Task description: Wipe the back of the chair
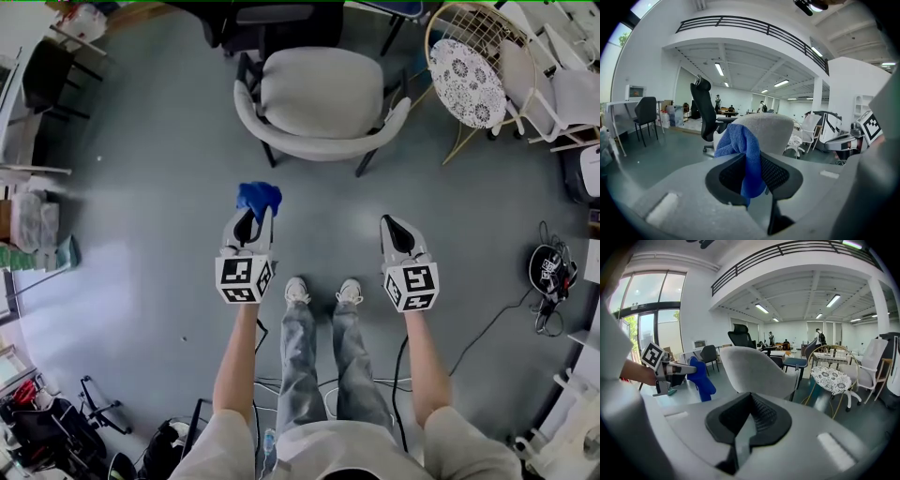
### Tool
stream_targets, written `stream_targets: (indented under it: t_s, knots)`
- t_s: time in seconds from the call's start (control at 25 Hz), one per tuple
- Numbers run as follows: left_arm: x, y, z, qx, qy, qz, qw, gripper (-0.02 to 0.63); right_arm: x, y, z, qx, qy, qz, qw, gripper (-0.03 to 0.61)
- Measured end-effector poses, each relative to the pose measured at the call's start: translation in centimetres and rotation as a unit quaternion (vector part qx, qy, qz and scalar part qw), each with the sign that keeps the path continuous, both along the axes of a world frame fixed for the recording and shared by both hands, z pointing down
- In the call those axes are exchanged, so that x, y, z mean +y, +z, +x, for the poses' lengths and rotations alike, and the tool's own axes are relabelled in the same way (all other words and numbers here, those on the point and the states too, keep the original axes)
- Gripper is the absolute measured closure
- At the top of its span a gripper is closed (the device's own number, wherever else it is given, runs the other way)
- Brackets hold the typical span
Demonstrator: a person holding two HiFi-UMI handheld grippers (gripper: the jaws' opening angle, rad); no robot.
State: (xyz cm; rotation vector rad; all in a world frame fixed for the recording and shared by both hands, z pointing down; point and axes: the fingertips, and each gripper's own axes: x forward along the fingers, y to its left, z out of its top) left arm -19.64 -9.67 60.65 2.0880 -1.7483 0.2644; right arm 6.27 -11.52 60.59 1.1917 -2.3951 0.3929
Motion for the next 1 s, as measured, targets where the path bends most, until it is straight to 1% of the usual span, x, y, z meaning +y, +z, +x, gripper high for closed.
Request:
stream_targets:
  t_s: [0.16, 0.36, 0.56, 0.76, 1.0]
  knots:
    - [-0.5, 0.7, -0.4, -0.006, 0.000, 0.008, 1.0000, 0.525, 0.1, 0.8, -0.1, -0.002, -0.006, 0.006, 1.000, 0.577]
    - [-2.8, 0.4, -2.2, -0.016, -0.011, 0.027, 0.9994, 0.525, 0.5, 1.6, 0.2, -0.003, -0.011, 0.005, 1.000, 0.577]
    - [-5.3, -0.7, -2.7, -0.034, -0.004, 0.045, 0.9984, 0.525, 1.6, 3.0, 1.1, 0.000, -0.008, -0.007, 1.000, 0.577]
    - [-7.8, -0.9, -3.4, -0.049, 0.004, 0.050, 0.9975, 0.525, 2.7, 3.8, 1.6, 0.001, -0.003, -0.016, 1.000, 0.577]
    - [-10.1, -1.0, -2.3, -0.061, 0.021, 0.057, 0.9962, 0.525, 2.4, 4.2, 3.0, 0.003, 0.005, -0.014, 1.000, 0.577]
